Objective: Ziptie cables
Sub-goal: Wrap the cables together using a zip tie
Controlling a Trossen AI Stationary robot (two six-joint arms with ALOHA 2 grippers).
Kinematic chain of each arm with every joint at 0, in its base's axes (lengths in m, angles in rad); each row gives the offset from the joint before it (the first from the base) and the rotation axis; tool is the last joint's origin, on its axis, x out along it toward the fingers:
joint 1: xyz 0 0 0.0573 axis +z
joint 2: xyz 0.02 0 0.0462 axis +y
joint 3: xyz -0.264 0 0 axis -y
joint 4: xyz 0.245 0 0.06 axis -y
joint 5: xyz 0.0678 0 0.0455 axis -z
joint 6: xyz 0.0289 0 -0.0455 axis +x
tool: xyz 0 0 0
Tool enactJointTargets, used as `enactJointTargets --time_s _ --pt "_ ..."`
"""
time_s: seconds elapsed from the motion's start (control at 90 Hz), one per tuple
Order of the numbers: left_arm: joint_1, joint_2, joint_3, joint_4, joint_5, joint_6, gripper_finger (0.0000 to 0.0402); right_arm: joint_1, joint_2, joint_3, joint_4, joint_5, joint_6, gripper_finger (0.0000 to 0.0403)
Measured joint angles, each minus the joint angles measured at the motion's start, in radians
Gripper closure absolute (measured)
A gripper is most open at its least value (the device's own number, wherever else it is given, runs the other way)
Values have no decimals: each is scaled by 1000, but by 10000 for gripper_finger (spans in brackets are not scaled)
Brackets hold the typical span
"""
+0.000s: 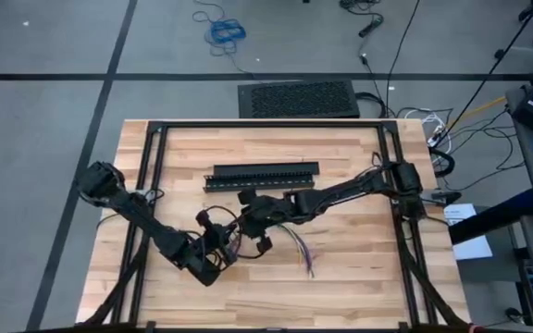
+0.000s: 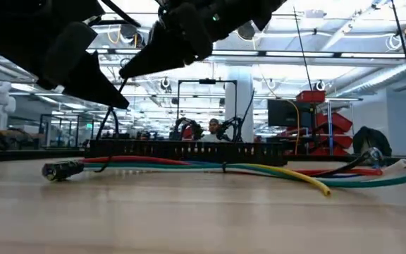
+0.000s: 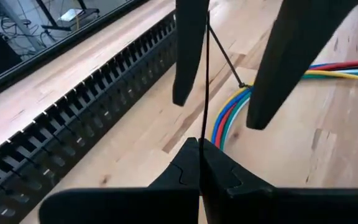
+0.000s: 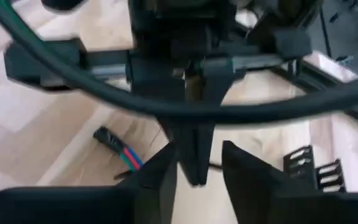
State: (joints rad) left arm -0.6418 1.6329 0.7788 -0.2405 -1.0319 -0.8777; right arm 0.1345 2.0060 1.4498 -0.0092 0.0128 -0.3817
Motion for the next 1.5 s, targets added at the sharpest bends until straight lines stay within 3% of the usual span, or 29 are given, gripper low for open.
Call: enactJointTargets --time_s 0.244,0.4,0.567,1.078,1.211,1.322,1.5 --pt "0 0 0 1 4 -5 402 -12 1 0 -13 -20 1 390" --pt "0 0 0 9 -1 -5 402 -17 1 0 -18 -21 -1 401" --pt "1 0 0 18 -8 0 402 -23 1 0 -15 -9 -18 402" --pt "2 15 1 -47 -7 -80 400 19 3 -2 -16 240 -121 403" --pt "6 25 1 -48 -6 -84 401 19 3 -2 -16 235 -112 403" --pt "9 26 1 -50 10 -84 401 16 2 -2 -26 157 -71 393" --pt "11 26 0 -50 11 -84 401 16 0 -1 -65 59 -33 330"
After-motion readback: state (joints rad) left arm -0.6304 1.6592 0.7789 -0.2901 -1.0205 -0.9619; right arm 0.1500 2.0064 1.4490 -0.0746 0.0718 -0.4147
